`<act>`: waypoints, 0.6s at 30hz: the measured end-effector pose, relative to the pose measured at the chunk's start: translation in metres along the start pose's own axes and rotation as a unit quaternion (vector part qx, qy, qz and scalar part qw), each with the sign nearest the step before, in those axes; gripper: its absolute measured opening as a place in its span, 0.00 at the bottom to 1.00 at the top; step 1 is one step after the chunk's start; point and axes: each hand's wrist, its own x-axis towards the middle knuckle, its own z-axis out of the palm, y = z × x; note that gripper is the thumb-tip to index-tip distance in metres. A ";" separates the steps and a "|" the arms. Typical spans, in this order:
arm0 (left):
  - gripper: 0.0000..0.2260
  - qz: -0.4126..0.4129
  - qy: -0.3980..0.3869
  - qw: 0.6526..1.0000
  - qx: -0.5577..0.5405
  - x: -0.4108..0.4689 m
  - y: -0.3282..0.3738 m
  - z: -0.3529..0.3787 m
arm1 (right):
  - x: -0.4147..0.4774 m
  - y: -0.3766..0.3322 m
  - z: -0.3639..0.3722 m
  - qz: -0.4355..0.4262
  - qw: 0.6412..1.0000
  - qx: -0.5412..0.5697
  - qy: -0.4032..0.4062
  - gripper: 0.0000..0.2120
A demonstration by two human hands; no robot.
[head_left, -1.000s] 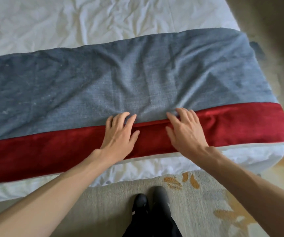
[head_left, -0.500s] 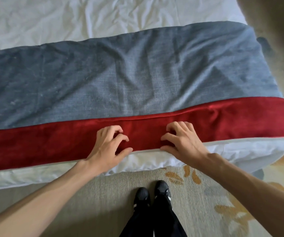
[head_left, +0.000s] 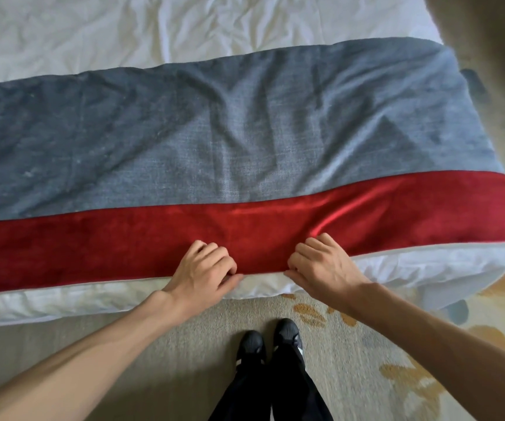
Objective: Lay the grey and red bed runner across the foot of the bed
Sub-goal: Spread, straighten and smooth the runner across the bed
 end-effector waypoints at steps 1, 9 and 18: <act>0.13 -0.013 0.001 1.000 -0.016 0.003 0.000 -0.004 | 0.002 0.000 -0.001 0.010 1.000 0.016 0.011 0.12; 0.32 -0.196 -0.165 0.963 0.076 0.016 -0.016 -0.003 | 0.023 0.004 -0.004 0.140 0.986 -0.039 -0.080 0.31; 0.34 -0.197 -0.171 0.961 0.094 0.003 -0.010 0.005 | 0.007 0.002 0.008 0.155 0.974 -0.079 -0.143 0.33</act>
